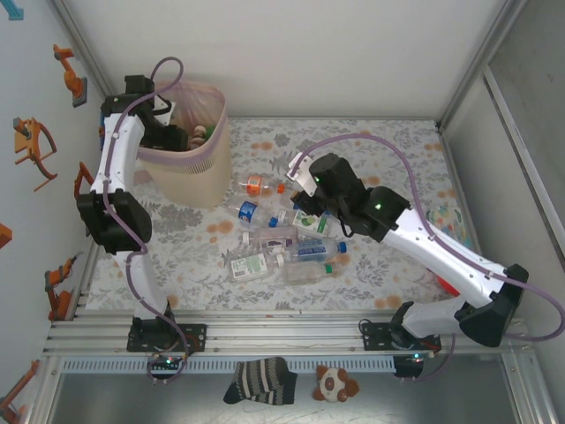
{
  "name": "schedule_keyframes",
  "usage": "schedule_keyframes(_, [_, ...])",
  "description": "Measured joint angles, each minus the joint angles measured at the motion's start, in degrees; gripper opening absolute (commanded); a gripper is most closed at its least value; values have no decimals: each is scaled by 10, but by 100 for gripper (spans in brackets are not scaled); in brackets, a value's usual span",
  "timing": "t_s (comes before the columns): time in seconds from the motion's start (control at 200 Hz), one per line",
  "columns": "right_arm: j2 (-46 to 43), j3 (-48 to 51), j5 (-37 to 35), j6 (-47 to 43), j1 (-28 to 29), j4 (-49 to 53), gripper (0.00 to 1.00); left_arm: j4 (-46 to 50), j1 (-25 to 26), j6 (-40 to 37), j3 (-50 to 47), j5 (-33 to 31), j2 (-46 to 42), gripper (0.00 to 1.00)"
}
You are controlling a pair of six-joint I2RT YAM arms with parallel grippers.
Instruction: Put the plastic bottles in the bin
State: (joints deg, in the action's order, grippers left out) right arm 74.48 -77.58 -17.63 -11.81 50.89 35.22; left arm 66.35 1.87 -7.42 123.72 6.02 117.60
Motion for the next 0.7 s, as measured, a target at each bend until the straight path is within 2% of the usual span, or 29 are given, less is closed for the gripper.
schedule_keyframes(0.285, [-17,4,-1,7,1,0,64,1,-1,-4,-10,8,5,67])
schedule_keyframes(0.546, [-24,4,-7,16,1,0,64,-22,2,3,-34,7,-33,76])
schedule_keyframes(0.701, [-29,4,-12,17,1,-1,64,-28,4,10,-28,17,-66,77])
